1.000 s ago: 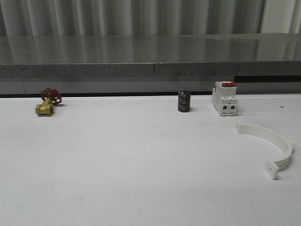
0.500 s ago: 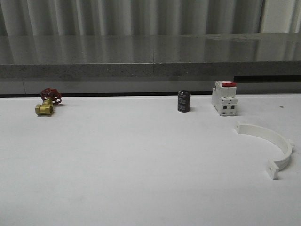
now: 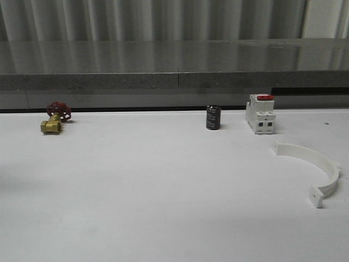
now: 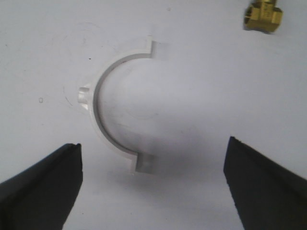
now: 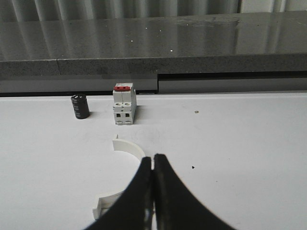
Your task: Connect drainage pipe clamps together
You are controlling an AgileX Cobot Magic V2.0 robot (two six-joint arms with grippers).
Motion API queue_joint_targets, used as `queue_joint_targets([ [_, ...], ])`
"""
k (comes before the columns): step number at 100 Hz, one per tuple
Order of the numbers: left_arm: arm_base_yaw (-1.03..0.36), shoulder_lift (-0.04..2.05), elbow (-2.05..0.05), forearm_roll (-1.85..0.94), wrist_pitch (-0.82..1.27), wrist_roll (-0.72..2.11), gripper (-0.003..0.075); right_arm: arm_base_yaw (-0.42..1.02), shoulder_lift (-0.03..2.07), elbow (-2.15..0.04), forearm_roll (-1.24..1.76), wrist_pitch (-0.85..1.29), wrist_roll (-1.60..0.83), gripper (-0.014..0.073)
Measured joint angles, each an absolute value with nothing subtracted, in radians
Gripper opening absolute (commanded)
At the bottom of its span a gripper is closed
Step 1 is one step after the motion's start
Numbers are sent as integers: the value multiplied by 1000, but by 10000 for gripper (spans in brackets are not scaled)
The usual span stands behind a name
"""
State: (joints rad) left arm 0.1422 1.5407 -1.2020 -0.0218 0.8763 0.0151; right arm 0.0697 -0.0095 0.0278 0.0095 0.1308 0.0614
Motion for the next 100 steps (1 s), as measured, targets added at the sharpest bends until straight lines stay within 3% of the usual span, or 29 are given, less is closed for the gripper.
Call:
queue_joint_targets([
  [38, 233, 1797, -1265, -21, 873, 85, 578, 70, -9, 28, 9, 131, 61, -68],
  [100, 245, 1982, -1345, -17, 770, 160, 578, 70, -9, 28, 11, 131, 61, -68],
])
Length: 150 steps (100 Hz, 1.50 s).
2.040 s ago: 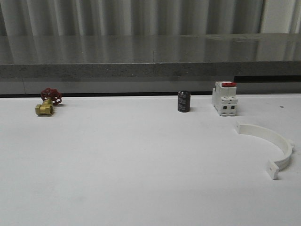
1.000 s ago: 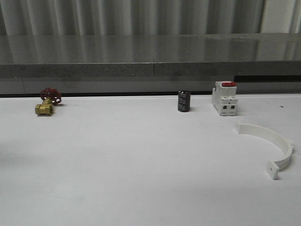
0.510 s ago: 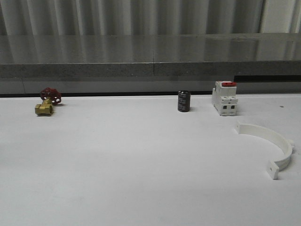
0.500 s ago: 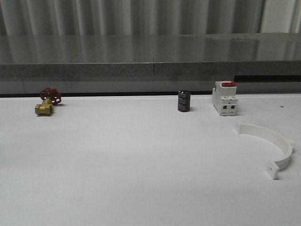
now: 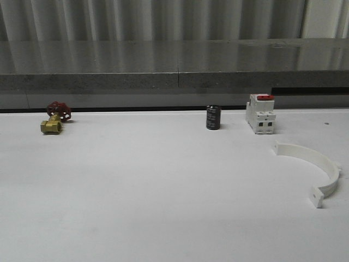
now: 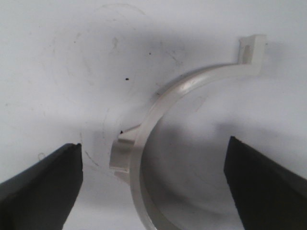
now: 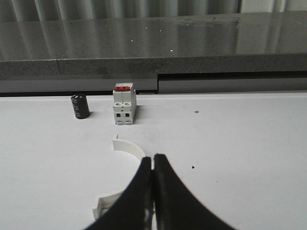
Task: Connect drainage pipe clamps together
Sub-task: 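Close the left gripper on the clamp's middle tab and lift, then carry the clamp half toward the table center and lower it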
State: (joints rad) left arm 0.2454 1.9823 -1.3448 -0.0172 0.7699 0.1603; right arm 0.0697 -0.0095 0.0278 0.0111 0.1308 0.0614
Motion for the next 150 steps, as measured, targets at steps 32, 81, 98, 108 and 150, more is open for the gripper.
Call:
queue_joint_targets([
  [32, 245, 2023, -1351, -17, 768, 160, 573, 70, -9, 28, 11, 131, 61, -68],
  [81, 245, 2020, -1351, -15, 808, 162, -21, 70, -9, 28, 11, 131, 61, -68],
  [98, 231, 1969, -1351, -42, 851, 162, -20, 70, -9, 28, 11, 131, 61, -68],
  [108, 195, 1920, -1351, -48, 895, 142, -20, 70, -9, 28, 11, 131, 61, -68],
  [150, -125, 1746, -1351, -54, 980, -78, -20, 70, -11, 28, 11, 131, 61, -68],
])
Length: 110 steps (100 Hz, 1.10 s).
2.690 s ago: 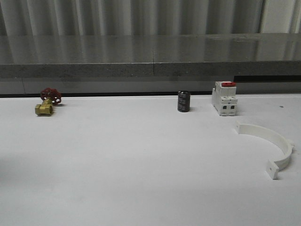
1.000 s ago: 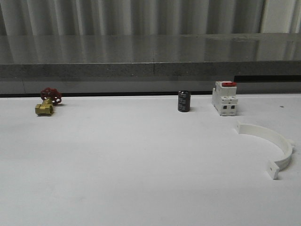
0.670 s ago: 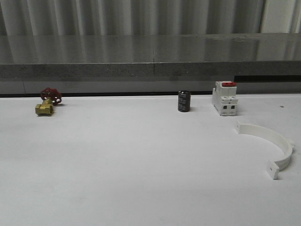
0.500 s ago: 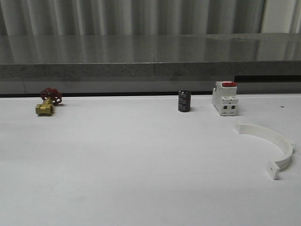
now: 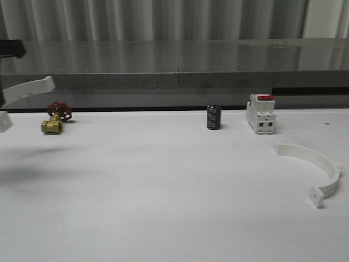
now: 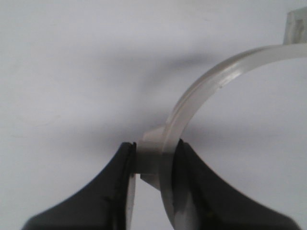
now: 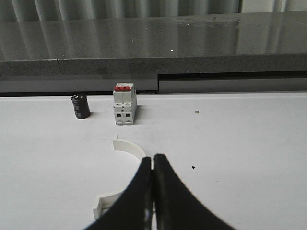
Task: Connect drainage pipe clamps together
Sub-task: 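Carry the clamp half toward the table center and lower it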
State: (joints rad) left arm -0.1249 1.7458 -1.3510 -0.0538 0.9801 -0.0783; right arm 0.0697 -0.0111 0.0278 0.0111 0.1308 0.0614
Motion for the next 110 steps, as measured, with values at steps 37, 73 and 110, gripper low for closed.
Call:
queue_joint_targets([
  [37, -391, 1796, -1351, -61, 863, -312, -20, 70, -11, 28, 11, 131, 61, -68],
  [73, -463, 1951, -1358, -140, 815, -437, -20, 70, -11, 28, 11, 131, 61, -68],
  [110, -530, 2043, -1470, -115, 813, -482, -20, 70, -11, 28, 11, 131, 61, -68],
])
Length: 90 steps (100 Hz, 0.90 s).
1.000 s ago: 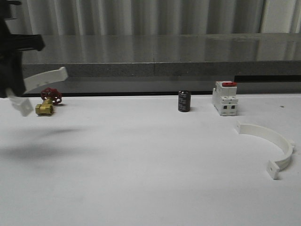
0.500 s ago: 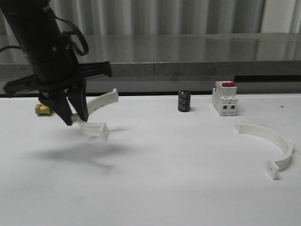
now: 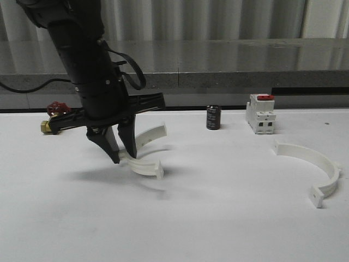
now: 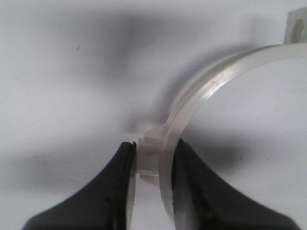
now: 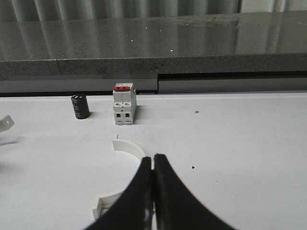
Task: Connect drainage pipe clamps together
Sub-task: 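Carry the clamp half toward the table center and lower it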
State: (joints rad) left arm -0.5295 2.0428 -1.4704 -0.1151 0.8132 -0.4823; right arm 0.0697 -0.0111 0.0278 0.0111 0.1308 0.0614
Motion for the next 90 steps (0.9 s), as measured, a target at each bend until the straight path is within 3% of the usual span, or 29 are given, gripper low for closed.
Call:
queue_joint_targets([
  [66, -538, 2083, -1492, -11, 892, -545, -16, 70, -11, 28, 11, 131, 61, -68],
  [78, -538, 2084, -1494, -11, 894, -545, 78, 70, -11, 28, 11, 131, 61, -68],
  [90, -538, 2085, -1494, -11, 894, -545, 261, 70, -11, 28, 11, 131, 61, -68],
])
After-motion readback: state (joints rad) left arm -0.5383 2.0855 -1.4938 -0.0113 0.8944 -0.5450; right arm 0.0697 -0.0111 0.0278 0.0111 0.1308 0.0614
